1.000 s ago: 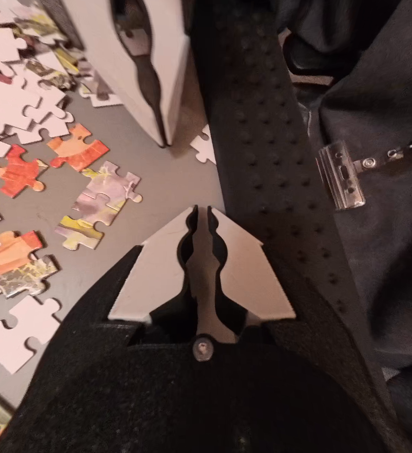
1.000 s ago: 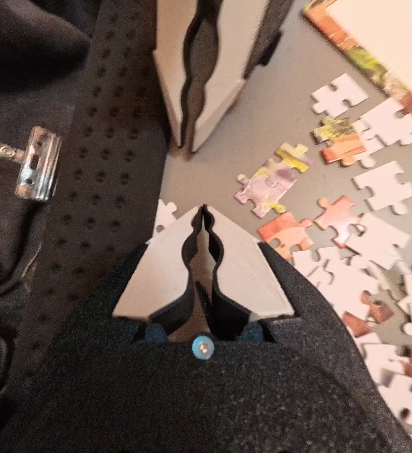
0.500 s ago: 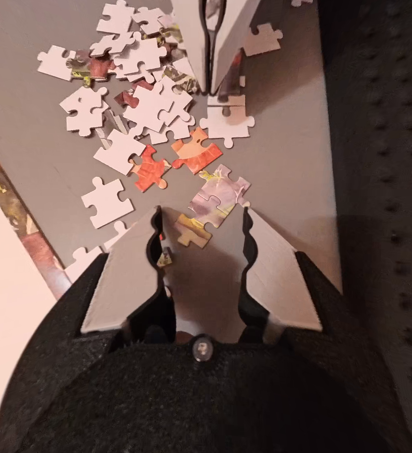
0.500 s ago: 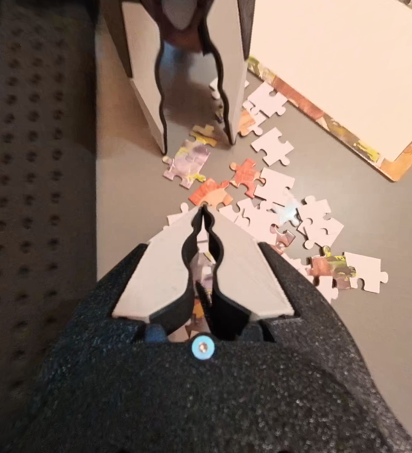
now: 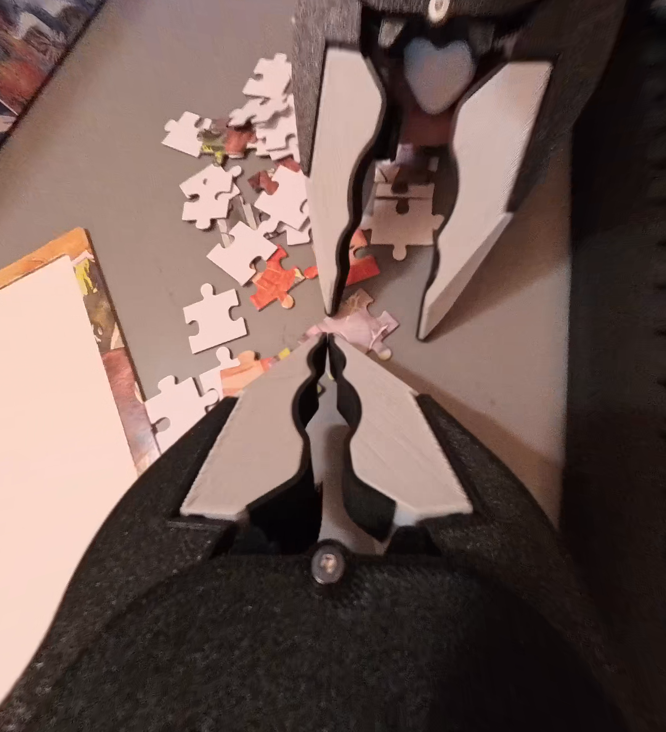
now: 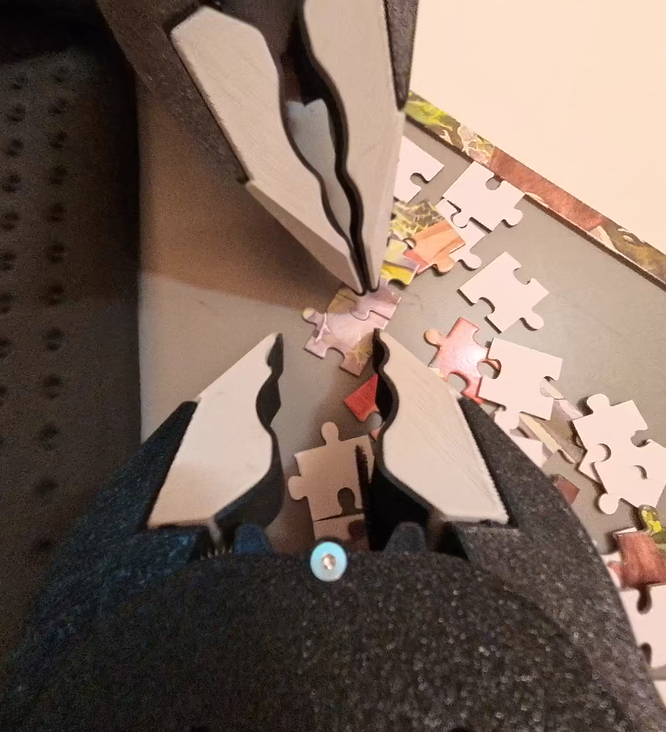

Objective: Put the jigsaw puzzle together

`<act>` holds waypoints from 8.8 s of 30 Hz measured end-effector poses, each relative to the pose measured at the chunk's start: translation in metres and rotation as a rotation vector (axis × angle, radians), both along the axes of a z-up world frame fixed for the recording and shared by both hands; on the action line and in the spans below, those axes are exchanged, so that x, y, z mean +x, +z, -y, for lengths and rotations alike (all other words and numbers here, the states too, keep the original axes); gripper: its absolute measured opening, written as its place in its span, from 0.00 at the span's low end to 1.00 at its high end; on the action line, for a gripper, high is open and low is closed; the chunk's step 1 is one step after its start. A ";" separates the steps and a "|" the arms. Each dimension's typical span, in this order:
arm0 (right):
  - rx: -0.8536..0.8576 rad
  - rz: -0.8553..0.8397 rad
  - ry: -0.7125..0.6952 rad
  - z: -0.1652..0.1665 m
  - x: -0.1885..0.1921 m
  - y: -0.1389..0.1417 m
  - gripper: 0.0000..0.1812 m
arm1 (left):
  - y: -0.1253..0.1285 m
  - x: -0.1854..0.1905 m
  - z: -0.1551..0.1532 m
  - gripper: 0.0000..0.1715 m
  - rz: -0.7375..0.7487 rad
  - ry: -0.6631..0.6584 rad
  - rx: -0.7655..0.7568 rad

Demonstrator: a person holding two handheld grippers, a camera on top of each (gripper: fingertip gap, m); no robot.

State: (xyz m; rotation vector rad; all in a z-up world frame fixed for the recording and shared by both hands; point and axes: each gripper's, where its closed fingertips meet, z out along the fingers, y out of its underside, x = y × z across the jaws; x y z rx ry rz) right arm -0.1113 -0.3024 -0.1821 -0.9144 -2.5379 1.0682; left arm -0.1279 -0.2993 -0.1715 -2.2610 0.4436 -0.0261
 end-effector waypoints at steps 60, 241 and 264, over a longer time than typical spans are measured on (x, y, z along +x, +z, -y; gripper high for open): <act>0.162 -0.095 0.032 -0.024 0.023 0.002 0.22 | -0.010 0.000 0.006 0.11 0.155 0.159 -0.047; 0.033 -0.082 -0.175 -0.142 0.024 0.015 0.05 | 0.006 0.050 -0.139 0.08 0.093 -0.145 0.011; 0.084 -0.084 -0.475 -0.233 0.139 0.003 0.39 | -0.011 -0.021 -0.019 0.40 0.173 0.030 -0.072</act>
